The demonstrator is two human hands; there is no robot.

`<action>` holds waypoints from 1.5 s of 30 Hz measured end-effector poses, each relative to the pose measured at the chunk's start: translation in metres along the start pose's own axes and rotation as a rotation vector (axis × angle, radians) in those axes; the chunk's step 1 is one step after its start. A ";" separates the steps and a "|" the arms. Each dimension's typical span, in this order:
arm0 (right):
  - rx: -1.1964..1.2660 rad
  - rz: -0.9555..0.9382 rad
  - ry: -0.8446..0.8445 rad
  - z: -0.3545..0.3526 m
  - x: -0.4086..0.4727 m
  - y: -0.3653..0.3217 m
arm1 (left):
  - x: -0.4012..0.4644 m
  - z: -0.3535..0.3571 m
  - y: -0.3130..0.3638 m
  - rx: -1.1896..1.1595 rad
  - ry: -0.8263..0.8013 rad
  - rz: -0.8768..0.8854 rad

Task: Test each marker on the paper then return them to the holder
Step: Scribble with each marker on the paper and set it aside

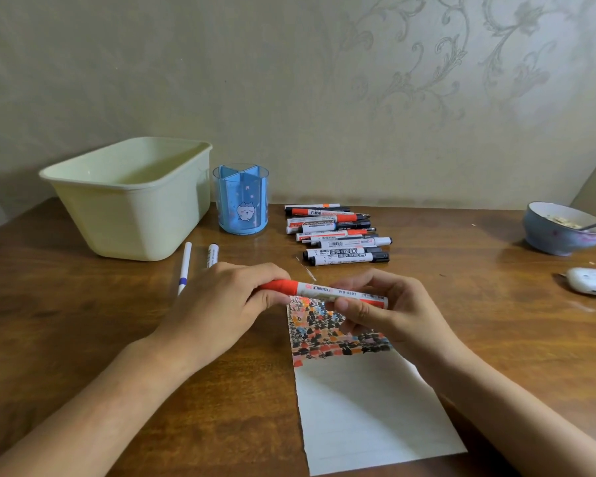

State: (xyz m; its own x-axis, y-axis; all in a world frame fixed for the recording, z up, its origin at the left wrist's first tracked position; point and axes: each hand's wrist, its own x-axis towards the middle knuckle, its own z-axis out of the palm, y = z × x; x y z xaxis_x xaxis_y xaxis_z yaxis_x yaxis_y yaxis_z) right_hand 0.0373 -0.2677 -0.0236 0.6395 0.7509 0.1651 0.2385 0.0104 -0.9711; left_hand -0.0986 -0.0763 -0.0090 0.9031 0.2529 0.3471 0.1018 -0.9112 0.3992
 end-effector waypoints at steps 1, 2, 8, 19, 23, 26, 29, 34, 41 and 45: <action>-0.008 -0.007 0.001 0.000 0.000 0.000 | 0.000 0.000 0.001 -0.007 -0.001 0.002; -0.014 -0.010 0.002 -0.001 0.000 0.001 | 0.000 0.000 0.002 -0.019 -0.004 0.003; -0.052 -0.018 0.012 -0.002 -0.002 0.004 | -0.001 0.000 0.006 -0.046 -0.023 0.011; -0.076 0.010 0.018 -0.002 -0.004 0.004 | -0.001 0.000 0.013 0.033 -0.058 -0.013; -0.190 -0.027 -0.030 0.000 -0.002 -0.007 | 0.001 -0.003 0.005 0.064 -0.128 -0.020; -0.241 -0.030 -0.071 0.006 -0.004 -0.009 | 0.002 -0.004 0.005 0.069 -0.114 0.012; -0.220 -0.030 -0.082 0.006 -0.006 -0.008 | -0.001 -0.001 0.009 0.040 -0.111 0.092; -0.165 -0.027 -0.046 0.003 -0.002 -0.002 | -0.005 -0.001 0.012 0.060 -0.151 0.191; -0.249 -0.038 0.043 -0.009 0.004 0.004 | -0.001 -0.002 -0.006 0.106 0.023 0.015; -0.307 -0.041 0.023 -0.007 0.004 0.006 | 0.005 0.000 -0.026 0.148 0.066 -0.144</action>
State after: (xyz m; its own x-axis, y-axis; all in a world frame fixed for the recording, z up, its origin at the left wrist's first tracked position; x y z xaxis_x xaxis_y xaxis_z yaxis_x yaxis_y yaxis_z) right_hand 0.0459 -0.2693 -0.0278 0.6404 0.7386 0.2106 0.4722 -0.1624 -0.8664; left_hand -0.0970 -0.0517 -0.0179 0.8463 0.3999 0.3519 0.2922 -0.9008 0.3212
